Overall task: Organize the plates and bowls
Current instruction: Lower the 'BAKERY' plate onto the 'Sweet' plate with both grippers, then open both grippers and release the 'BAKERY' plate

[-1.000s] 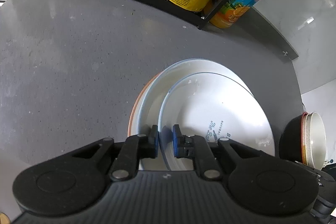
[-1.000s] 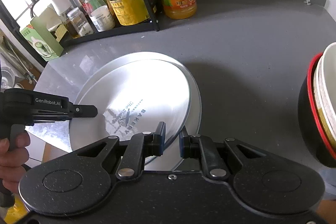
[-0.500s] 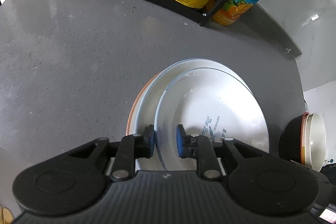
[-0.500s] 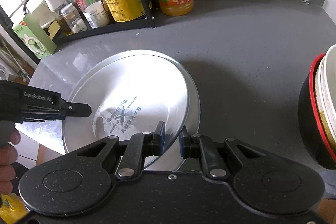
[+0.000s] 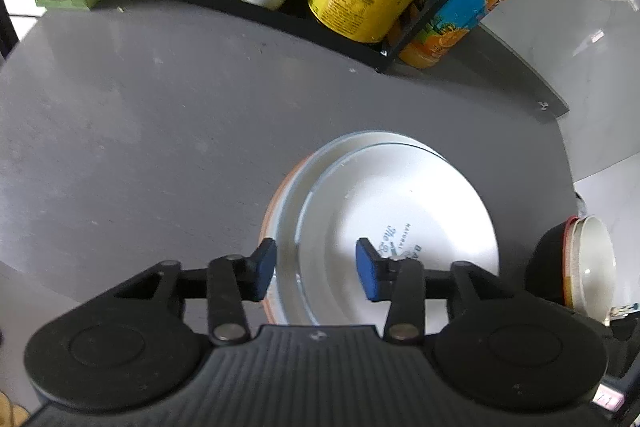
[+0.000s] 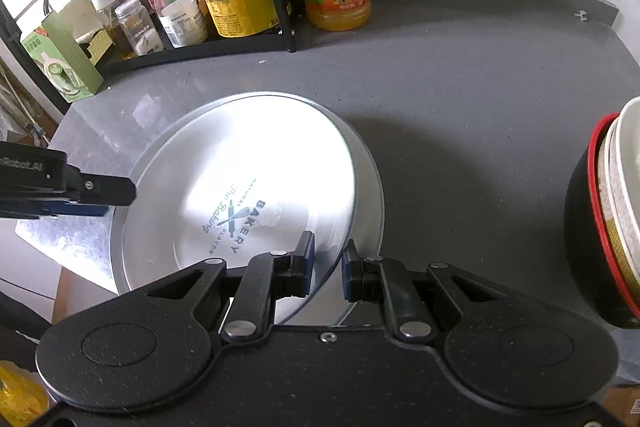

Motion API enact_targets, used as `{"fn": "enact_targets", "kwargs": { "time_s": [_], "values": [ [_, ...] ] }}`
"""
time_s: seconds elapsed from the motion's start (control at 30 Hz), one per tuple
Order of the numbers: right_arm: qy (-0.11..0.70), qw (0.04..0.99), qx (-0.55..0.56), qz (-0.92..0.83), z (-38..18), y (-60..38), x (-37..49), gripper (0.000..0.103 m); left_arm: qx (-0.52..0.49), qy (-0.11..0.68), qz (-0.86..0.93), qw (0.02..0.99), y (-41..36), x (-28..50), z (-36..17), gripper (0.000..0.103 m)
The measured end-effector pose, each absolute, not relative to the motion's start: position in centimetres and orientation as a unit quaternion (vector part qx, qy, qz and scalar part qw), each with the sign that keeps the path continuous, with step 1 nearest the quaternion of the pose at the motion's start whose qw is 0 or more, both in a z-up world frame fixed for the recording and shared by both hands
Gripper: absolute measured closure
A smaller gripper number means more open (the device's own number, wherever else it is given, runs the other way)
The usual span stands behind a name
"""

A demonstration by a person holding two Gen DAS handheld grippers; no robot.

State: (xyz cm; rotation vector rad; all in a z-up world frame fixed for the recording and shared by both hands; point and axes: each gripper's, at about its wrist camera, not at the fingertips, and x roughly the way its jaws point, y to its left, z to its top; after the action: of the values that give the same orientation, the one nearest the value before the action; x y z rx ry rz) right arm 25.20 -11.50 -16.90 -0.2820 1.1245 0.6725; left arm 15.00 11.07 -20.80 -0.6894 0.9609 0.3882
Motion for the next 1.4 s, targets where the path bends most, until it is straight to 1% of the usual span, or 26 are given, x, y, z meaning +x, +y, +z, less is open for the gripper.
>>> {"fn": "enact_targets", "kwargs": {
  "time_s": [0.1,0.17,0.37,0.9,1.07,1.2,1.27,1.4],
  "values": [
    [0.516,0.785,-0.141,0.312,-16.9,-11.2,25.0,0.088,-0.327,0.445,0.183,0.813,11.2,14.4,-20.7,0.058],
    [0.513,0.784,-0.153,0.313,-17.0,-10.8,24.8,0.085,-0.331,0.441,0.187,0.813,11.2,14.2,-20.5,0.058],
    [0.495,0.778,-0.228,0.312,-17.2,-8.6,23.5,0.079,-0.34,0.431,0.189,0.814,11.1,13.5,-20.1,0.057],
    [0.466,0.773,-0.306,0.302,-17.2,-7.3,22.0,0.078,-0.357,0.421,0.189,0.812,10.9,12.6,-19.9,0.055],
    [0.474,0.779,-0.274,0.305,-16.4,-8.4,22.6,0.078,-0.352,0.423,0.182,0.815,10.5,13.2,-19.7,0.055],
    [0.479,0.791,-0.222,0.31,-14.7,-10.2,23.4,0.076,-0.339,0.429,0.172,0.819,9.6,14.4,-19.1,0.054],
    [0.486,0.796,-0.192,0.305,-13.9,-11.4,24.0,0.075,-0.327,0.432,0.169,0.823,9.1,15.1,-18.7,0.046],
    [0.487,0.809,-0.139,0.299,-12.2,-13.9,25.1,0.073,-0.306,0.433,0.164,0.832,7.7,16.7,-17.6,0.037]
  ]
}}
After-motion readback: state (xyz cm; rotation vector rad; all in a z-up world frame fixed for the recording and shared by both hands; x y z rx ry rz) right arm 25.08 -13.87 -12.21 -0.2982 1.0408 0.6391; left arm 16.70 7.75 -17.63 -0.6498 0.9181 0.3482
